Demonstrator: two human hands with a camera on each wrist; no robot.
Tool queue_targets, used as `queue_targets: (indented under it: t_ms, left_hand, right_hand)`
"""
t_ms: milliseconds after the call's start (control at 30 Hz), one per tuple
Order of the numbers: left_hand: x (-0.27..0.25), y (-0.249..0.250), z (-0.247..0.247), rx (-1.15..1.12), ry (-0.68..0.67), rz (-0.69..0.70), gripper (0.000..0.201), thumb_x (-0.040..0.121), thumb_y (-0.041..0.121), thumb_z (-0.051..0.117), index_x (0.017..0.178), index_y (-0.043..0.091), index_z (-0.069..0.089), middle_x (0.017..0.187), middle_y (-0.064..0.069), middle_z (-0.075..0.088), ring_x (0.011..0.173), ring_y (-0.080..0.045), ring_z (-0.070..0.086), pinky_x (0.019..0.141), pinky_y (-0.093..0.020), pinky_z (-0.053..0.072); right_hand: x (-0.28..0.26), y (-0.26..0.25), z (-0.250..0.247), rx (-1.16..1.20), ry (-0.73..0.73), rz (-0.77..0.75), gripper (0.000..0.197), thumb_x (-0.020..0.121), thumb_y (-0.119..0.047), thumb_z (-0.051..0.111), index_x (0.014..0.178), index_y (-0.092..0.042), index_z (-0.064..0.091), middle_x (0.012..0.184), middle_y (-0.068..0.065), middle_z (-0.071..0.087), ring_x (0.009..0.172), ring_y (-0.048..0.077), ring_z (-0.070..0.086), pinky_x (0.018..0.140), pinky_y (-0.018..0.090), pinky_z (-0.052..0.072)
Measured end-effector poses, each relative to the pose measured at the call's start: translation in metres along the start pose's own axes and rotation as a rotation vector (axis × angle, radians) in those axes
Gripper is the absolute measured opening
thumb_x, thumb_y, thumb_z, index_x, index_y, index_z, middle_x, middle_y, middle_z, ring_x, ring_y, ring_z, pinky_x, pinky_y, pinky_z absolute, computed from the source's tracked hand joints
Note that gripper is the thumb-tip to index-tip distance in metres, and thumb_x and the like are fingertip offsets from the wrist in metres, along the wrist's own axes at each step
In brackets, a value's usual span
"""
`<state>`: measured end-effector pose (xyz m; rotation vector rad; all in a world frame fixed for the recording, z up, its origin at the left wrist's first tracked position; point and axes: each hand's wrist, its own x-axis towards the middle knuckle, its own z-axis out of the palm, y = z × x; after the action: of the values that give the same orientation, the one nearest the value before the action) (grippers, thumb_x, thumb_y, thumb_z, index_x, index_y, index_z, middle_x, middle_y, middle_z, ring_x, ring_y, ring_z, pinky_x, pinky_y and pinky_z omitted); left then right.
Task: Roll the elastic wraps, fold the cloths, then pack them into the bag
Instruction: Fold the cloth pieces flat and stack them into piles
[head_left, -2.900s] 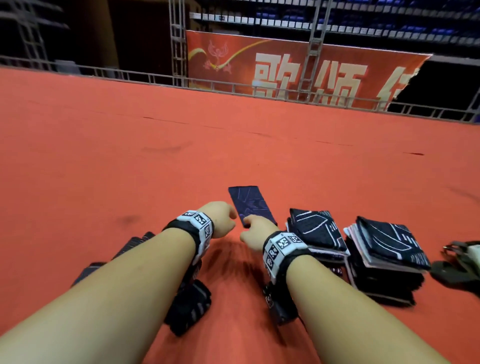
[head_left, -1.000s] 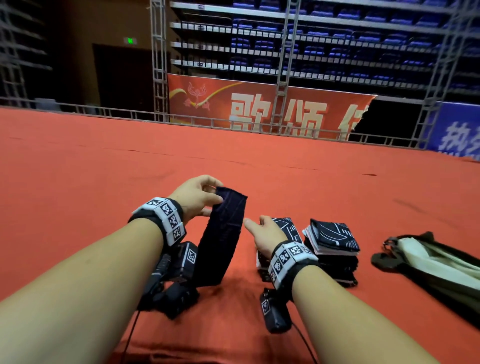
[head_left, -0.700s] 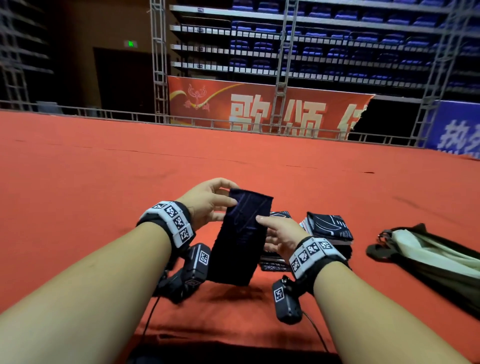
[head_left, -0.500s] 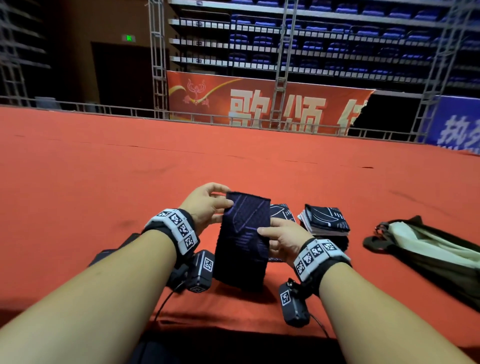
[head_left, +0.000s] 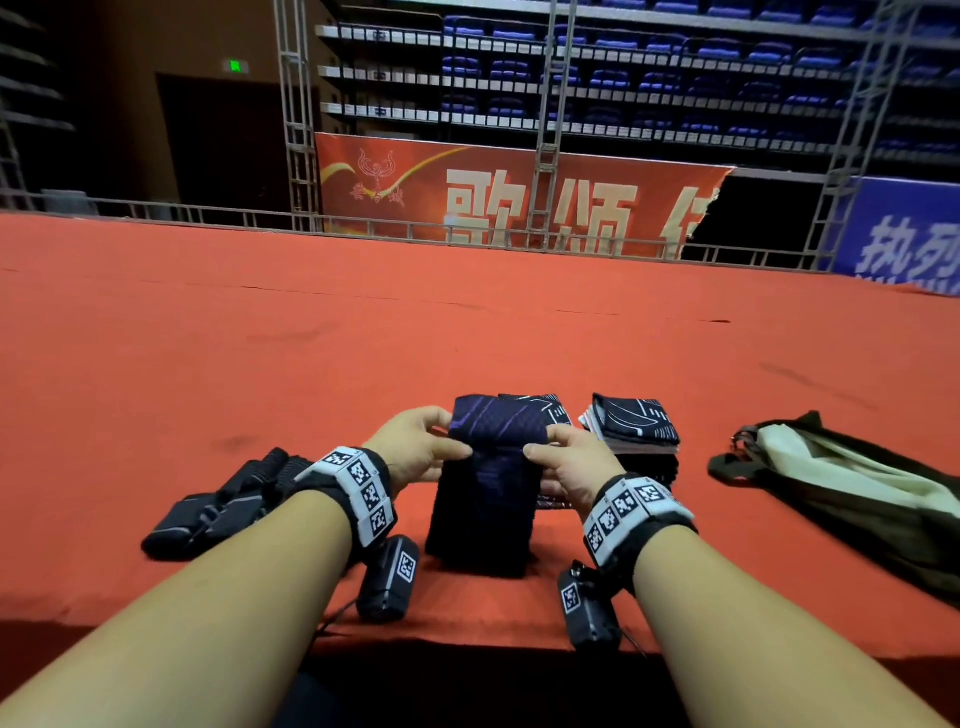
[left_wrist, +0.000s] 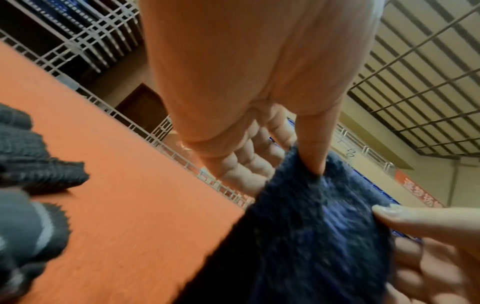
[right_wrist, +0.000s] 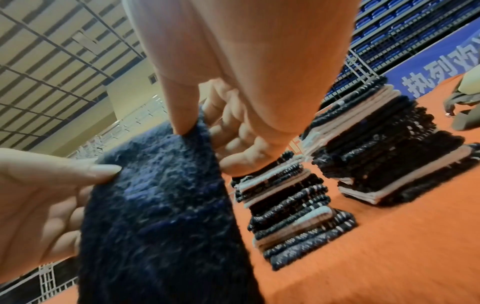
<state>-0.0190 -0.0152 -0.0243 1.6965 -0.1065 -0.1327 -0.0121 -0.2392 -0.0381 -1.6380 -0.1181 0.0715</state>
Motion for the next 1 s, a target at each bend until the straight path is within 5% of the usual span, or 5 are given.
queue_targets:
  t_ms: [200,467,633,767,1000]
  left_hand:
    - [0.005,-0.007,-0.002,0.227,0.054,0.265,0.038,0.075,-0.014,0.073,0.096,0.017,0.068,0.088,0.004,0.073,0.081,-0.011,0.065,0.082,-0.031,0.054]
    - [-0.014,-0.074,0.003,0.871,-0.345,-0.120,0.019,0.077,0.014,0.083,0.078,0.025,0.066,0.061,0.012,0.062,0.050,0.003,0.051,0.052,-0.014,0.042]
    - [-0.005,-0.081,0.005,0.683,-0.346,-0.266,0.018,0.083,0.026,0.083,0.072,0.021,0.069,0.065,0.009,0.066,0.054,-0.005,0.057,0.060,-0.018,0.045]
    - [0.010,-0.089,0.007,0.596,-0.272,-0.327,0.029,0.084,0.041,0.080,0.096,0.016,0.075,0.089,0.003,0.076,0.073,-0.011,0.068,0.074,-0.024,0.054]
    - [0.023,-0.083,0.019,0.972,-0.145,-0.350,0.043,0.088,0.058,0.068,0.080,0.018,0.056,0.067,0.003,0.061,0.058,-0.014,0.053,0.051,-0.021,0.037]
  right_hand:
    - [0.007,-0.001,0.002,-0.130,0.047,-0.176,0.029,0.077,0.005,0.070,0.070,-0.023,0.070,0.074,-0.001,0.070,0.074,0.019,0.065,0.076,0.039,0.056]
    - [-0.019,0.067,-0.008,-0.699,-0.424,0.150,0.014,0.073,-0.004,0.075,0.083,-0.012,0.069,0.071,-0.001,0.064,0.058,0.010,0.054,0.054,0.023,0.045]
    - [-0.013,0.075,-0.008,-0.450,-0.325,0.268,0.020,0.080,0.004,0.071,0.098,-0.004,0.067,0.077,0.005,0.062,0.064,0.014,0.060,0.057,0.027,0.052]
    - [-0.002,0.086,-0.008,-0.348,-0.198,0.358,0.032,0.085,-0.001,0.071,0.075,-0.017,0.045,0.062,0.005,0.046,0.050,0.015,0.049,0.057,0.037,0.056]
    - [0.010,0.092,-0.006,-0.307,-0.136,0.442,0.034,0.091,-0.004,0.068,0.074,-0.018,0.042,0.071,0.008,0.051,0.053,0.017,0.055,0.054,0.039,0.059]
